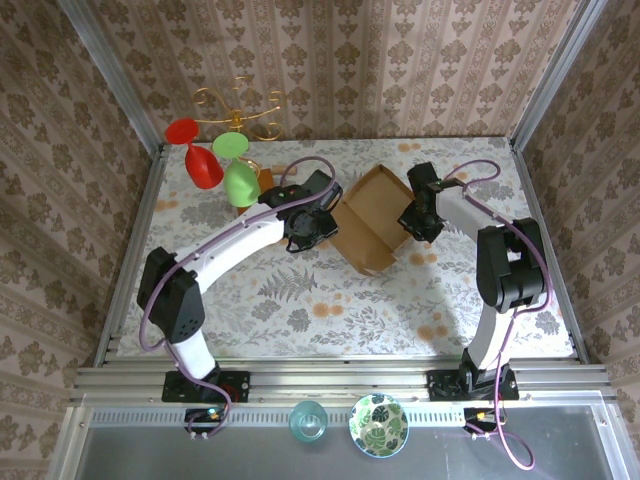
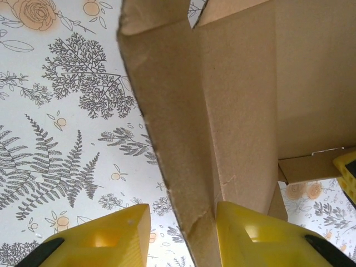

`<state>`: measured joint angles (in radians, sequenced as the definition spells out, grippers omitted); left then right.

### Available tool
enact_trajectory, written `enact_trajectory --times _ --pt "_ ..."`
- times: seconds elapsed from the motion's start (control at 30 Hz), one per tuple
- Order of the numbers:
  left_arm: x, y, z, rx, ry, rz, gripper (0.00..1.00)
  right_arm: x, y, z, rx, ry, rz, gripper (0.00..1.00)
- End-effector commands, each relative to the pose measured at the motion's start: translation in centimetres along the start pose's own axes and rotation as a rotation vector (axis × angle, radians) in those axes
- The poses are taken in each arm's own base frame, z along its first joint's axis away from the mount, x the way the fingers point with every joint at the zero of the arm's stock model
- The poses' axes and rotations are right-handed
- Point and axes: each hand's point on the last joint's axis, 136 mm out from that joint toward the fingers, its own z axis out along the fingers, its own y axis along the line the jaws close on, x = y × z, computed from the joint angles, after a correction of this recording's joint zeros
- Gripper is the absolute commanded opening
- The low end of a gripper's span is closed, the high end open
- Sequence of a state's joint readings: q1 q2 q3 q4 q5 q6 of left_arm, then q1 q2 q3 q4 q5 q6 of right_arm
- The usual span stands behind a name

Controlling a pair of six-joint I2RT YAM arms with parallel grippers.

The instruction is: Fold the paper box

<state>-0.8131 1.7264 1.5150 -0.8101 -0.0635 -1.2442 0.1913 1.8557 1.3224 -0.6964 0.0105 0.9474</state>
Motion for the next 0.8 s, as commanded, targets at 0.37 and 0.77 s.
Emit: enact_trajectory --times 0.37,0.77 --pt "-1.4 -0.7 0.0 -0.066 -0.051 0.097 0.00 2.4 -1.7 0.5 0.054 0.084 0.005 0.27" --pt "-6.5 -0.4 -3.0 -0.208 -0.041 0.688 0.00 3.8 4.1 -12.1 -0.451 -0.025 -0.272 0.68"
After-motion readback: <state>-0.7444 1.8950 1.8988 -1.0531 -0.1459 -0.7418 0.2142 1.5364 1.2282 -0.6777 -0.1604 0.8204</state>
